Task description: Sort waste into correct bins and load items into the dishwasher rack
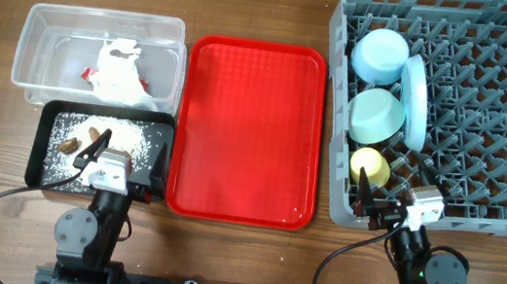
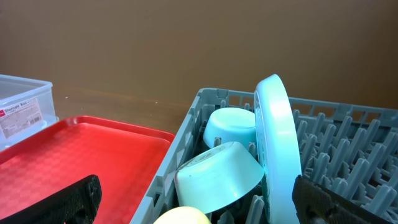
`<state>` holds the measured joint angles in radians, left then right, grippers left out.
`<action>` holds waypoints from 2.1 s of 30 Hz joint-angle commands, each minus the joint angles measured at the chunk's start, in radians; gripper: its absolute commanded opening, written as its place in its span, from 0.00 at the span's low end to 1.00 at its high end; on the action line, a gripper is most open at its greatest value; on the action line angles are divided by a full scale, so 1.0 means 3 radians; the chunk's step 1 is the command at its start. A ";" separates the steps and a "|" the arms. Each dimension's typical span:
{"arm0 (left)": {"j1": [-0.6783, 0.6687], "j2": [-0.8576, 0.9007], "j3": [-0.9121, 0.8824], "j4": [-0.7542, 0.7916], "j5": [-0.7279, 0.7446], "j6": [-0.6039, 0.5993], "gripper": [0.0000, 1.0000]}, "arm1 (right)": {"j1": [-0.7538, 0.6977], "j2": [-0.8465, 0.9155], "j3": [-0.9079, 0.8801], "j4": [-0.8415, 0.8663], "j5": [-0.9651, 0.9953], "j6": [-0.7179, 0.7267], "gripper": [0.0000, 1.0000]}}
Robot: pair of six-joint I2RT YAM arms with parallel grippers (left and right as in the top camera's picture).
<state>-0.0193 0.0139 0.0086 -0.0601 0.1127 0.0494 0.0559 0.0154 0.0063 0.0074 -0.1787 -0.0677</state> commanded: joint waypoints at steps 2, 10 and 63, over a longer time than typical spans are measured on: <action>0.0022 -0.0037 -0.0010 -0.0027 0.0006 0.0098 1.00 | -0.0013 -0.0014 -0.0004 0.0022 0.0004 0.0057 1.00; 0.0300 -0.0037 -0.0010 -0.0027 0.0006 0.0098 1.00 | -0.0013 -0.0014 -0.0004 0.0022 0.0003 0.0057 1.00; 0.0305 -0.0037 -0.0010 -0.0027 0.0006 0.0098 1.00 | -0.0013 -0.0014 -0.0004 0.0022 0.0004 0.0057 1.00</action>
<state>0.0658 0.0139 0.0086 -0.0601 0.1123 0.0669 0.0559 0.0158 0.0063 0.0078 -0.1787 -0.0677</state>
